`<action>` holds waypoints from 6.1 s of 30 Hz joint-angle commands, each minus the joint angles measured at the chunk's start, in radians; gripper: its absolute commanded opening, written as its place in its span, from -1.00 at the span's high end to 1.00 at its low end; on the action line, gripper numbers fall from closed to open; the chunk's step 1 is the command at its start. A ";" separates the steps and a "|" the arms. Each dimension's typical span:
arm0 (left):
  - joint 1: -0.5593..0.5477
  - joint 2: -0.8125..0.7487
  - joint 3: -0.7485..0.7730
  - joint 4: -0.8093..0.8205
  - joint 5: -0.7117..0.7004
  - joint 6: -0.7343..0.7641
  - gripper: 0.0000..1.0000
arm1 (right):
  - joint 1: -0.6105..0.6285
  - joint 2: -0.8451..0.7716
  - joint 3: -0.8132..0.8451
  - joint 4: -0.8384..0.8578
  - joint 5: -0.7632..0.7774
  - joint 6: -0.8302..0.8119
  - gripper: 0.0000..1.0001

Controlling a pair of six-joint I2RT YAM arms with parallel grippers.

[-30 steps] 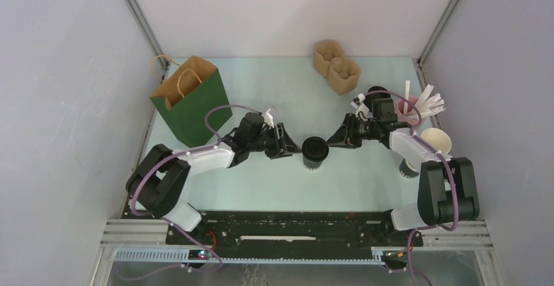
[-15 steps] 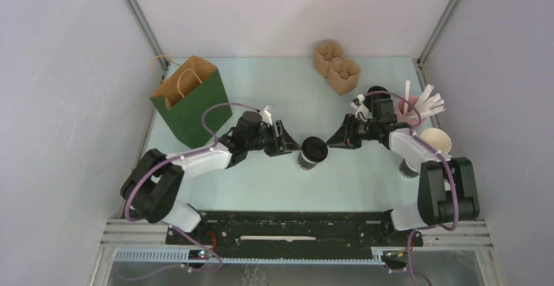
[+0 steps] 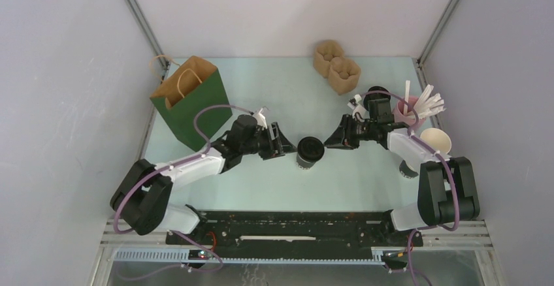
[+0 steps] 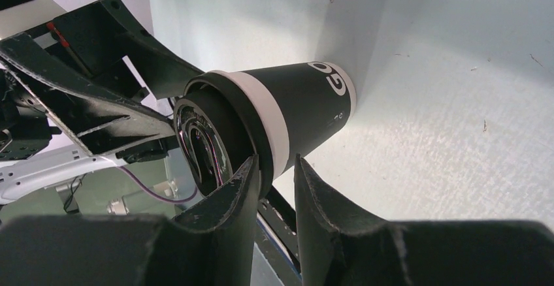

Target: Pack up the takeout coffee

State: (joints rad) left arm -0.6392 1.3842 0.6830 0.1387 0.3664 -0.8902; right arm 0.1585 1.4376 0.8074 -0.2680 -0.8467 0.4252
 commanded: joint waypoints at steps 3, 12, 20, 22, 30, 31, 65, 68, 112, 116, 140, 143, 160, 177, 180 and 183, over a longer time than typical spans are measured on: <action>-0.004 -0.004 -0.004 0.063 0.040 -0.014 -0.41 | 0.016 -0.011 0.032 -0.014 0.027 -0.009 0.31; -0.001 0.062 0.031 0.071 0.033 -0.032 -0.24 | 0.021 -0.014 0.032 -0.006 0.025 -0.005 0.31; 0.004 0.060 0.028 0.054 0.019 -0.024 -0.31 | 0.033 -0.004 0.032 0.010 0.023 0.002 0.31; 0.009 0.073 0.028 0.043 0.016 -0.024 -0.24 | 0.040 0.007 0.032 0.023 0.020 0.012 0.31; 0.016 0.101 -0.023 -0.008 -0.028 0.002 -0.06 | 0.068 0.049 0.011 0.078 -0.001 0.053 0.36; 0.016 0.100 -0.030 -0.007 -0.031 0.002 -0.04 | 0.065 0.058 -0.003 0.105 -0.018 0.069 0.50; 0.015 0.020 -0.063 -0.028 -0.051 0.047 -0.03 | 0.049 0.073 -0.057 0.222 0.079 0.159 0.43; 0.015 0.015 -0.012 -0.027 -0.018 0.021 -0.07 | 0.061 0.086 0.032 0.156 0.054 0.139 0.33; 0.234 0.448 0.744 -0.357 -0.421 0.407 -0.92 | 0.153 1.003 1.270 0.106 0.231 -0.051 -0.99; 0.237 0.493 0.745 -0.354 -0.410 0.379 -0.83 | 0.178 1.145 1.482 0.055 0.166 0.060 -0.81; 0.192 0.325 0.276 -0.108 -0.262 0.257 -0.34 | 0.279 0.744 0.706 0.395 0.089 0.230 -0.12; 0.179 0.316 0.285 -0.115 -0.254 0.271 -0.34 | 0.284 0.679 0.595 0.402 0.115 0.258 -0.06; 0.097 0.124 0.360 -0.466 -0.340 0.383 -1.00 | 0.239 0.428 0.226 0.385 0.157 0.236 -0.23; 0.057 -0.248 0.080 -0.542 -0.246 0.198 -0.86 | 0.233 0.422 0.291 0.388 0.063 0.131 -0.68; 0.027 -0.282 -0.007 -0.437 -0.239 0.077 -0.92 | 0.258 0.401 0.290 0.326 0.084 0.101 -0.67; 0.026 -0.280 -0.119 -0.263 -0.190 -0.029 -0.86 | 0.268 0.373 0.270 0.288 0.118 0.122 -0.61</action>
State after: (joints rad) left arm -0.6022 1.1343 0.6712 -0.3496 0.1062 -0.7341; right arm 0.4034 1.8828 1.0737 0.0849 -0.7502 0.5674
